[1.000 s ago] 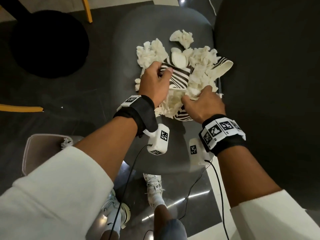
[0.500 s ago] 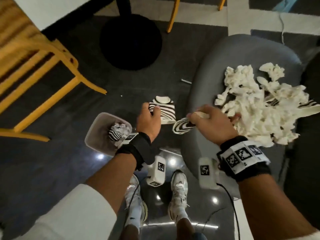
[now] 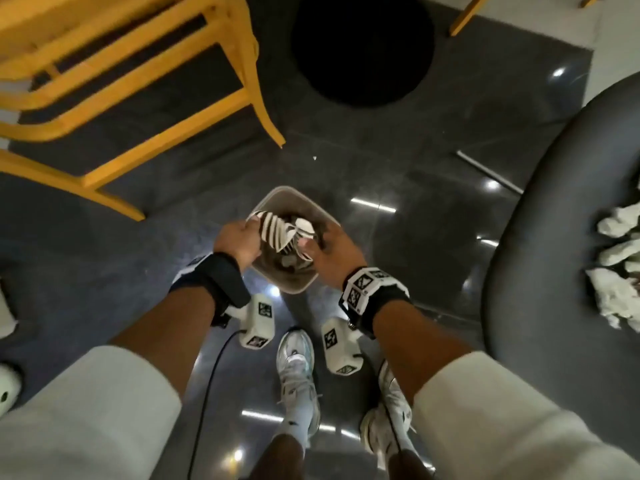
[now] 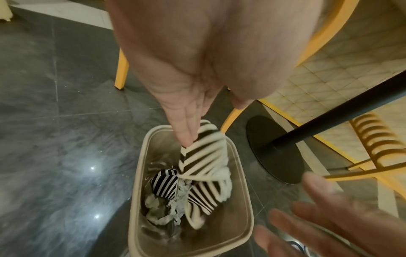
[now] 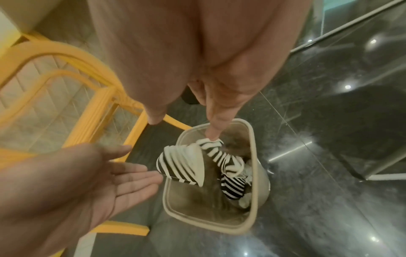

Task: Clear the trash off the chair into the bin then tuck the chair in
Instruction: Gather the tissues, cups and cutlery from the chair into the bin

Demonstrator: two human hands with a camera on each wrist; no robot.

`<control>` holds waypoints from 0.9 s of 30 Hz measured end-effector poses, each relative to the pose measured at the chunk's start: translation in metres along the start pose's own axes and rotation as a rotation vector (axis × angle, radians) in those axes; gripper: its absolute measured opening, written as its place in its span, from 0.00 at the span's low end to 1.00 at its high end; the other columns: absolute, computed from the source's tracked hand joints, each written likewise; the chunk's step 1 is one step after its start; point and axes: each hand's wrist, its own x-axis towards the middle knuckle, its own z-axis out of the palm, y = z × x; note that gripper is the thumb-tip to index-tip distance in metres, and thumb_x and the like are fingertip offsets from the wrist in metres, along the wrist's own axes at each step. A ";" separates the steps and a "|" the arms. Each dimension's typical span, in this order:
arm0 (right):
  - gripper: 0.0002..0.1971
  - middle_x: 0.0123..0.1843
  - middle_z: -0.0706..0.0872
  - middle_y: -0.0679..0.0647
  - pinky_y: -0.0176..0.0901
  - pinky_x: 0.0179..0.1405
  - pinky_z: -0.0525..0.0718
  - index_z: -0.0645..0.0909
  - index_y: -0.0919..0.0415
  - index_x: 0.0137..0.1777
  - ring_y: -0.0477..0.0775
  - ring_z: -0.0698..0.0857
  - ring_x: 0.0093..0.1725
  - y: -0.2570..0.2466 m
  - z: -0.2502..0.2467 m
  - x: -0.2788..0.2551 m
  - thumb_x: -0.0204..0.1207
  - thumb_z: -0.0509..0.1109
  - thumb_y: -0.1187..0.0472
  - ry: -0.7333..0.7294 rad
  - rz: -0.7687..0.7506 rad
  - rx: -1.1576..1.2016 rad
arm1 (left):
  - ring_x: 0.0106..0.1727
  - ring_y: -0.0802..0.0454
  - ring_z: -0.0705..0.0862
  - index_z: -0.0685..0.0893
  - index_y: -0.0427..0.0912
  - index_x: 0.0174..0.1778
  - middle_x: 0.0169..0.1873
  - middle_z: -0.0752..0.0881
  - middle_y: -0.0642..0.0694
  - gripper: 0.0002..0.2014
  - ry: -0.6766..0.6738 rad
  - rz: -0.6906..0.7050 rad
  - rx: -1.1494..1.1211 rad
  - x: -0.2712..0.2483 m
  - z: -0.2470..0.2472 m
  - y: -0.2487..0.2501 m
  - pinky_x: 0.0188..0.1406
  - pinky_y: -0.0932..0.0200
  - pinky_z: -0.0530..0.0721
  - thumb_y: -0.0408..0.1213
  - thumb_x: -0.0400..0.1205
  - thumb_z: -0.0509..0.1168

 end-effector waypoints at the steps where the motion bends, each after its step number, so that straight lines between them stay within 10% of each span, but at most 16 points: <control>1: 0.30 0.62 0.89 0.46 0.43 0.61 0.83 0.75 0.47 0.74 0.51 0.88 0.62 0.003 0.002 0.001 0.74 0.71 0.38 -0.029 0.021 -0.011 | 0.55 0.30 0.88 0.86 0.36 0.46 0.51 0.89 0.28 0.25 -0.023 0.013 0.035 0.013 0.002 -0.012 0.59 0.33 0.86 0.55 0.74 0.57; 10: 0.14 0.55 0.93 0.55 0.44 0.62 0.86 0.85 0.54 0.64 0.54 0.91 0.53 0.013 -0.081 -0.043 0.80 0.70 0.54 0.112 0.061 0.140 | 0.51 0.34 0.89 0.86 0.45 0.49 0.48 0.91 0.34 0.12 -0.218 0.238 0.202 -0.063 0.067 0.069 0.56 0.36 0.87 0.42 0.76 0.60; 15: 0.09 0.46 0.94 0.56 0.57 0.57 0.89 0.88 0.54 0.54 0.59 0.93 0.50 0.035 -0.187 -0.090 0.78 0.71 0.54 0.460 -0.001 0.248 | 0.46 0.40 0.90 0.82 0.54 0.44 0.43 0.91 0.42 0.09 -0.374 0.506 0.210 -0.142 0.156 0.158 0.54 0.43 0.88 0.43 0.71 0.60; 19: 0.14 0.59 0.87 0.58 0.53 0.59 0.85 0.86 0.57 0.60 0.63 0.88 0.56 0.099 -0.277 -0.144 0.76 0.70 0.57 0.814 0.027 -0.050 | 0.38 0.52 0.86 0.84 0.46 0.51 0.35 0.85 0.57 0.07 -0.516 0.697 0.254 -0.215 0.233 0.206 0.47 0.56 0.86 0.34 0.79 0.64; 23: 0.28 0.75 0.75 0.55 0.58 0.56 0.86 0.75 0.48 0.76 0.66 0.81 0.66 0.170 -0.324 -0.174 0.76 0.74 0.51 0.614 0.229 -0.421 | 0.38 0.57 0.81 0.84 0.42 0.56 0.38 0.82 0.57 0.09 -0.602 0.816 0.371 -0.258 0.299 0.224 0.41 0.67 0.76 0.32 0.82 0.62; 27: 0.25 0.69 0.78 0.58 0.57 0.55 0.83 0.76 0.43 0.77 0.66 0.80 0.65 0.216 -0.332 -0.174 0.80 0.70 0.53 0.444 0.213 -0.501 | 0.51 0.48 0.85 0.81 0.41 0.61 0.53 0.82 0.46 0.14 -0.586 0.817 0.448 -0.275 0.346 0.229 0.57 0.58 0.82 0.31 0.79 0.64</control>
